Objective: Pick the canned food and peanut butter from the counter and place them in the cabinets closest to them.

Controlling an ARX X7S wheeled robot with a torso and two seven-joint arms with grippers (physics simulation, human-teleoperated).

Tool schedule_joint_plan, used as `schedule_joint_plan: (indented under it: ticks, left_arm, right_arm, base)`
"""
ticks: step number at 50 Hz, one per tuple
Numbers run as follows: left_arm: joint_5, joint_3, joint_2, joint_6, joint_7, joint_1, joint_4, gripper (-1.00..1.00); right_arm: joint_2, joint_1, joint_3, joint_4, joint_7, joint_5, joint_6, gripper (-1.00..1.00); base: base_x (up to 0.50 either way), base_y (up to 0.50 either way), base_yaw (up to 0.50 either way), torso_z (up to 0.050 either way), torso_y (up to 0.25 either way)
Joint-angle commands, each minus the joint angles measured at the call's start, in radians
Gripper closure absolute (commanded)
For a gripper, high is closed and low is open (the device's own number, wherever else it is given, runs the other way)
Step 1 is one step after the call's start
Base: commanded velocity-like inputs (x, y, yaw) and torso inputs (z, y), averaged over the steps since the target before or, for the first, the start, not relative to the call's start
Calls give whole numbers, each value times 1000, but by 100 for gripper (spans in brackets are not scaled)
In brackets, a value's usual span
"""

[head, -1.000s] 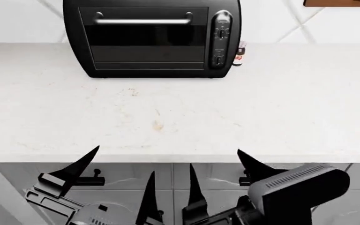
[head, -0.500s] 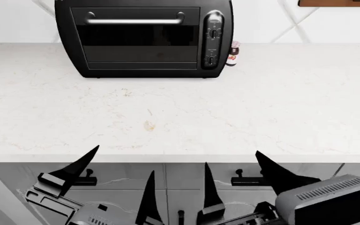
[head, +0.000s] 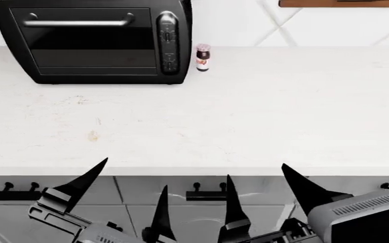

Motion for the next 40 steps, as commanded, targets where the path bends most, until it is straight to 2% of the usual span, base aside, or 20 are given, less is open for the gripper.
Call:
schedule_joint_plan:
  ticks: [1,21,40]
  left_arm:
    - [-1,-7,0,-3,5,5,-3,-100]
    - [-20,-7,9,-16,-5,-8,4,-100]
    - [4,-17,-9,3,25,19,-14,-100]
  right_arm:
    - [-2,18,-26,1,2,-1,-19,-100]
    - [-5,49,-62,-1,8,-5,-37,-100]
    - [-8,9,-15,13,-15,18,-24,-100]
  base:
    - [1,-500,0,0,0]
    - [1,-500,0,0,0]
    - [1,-500,0,0,0]
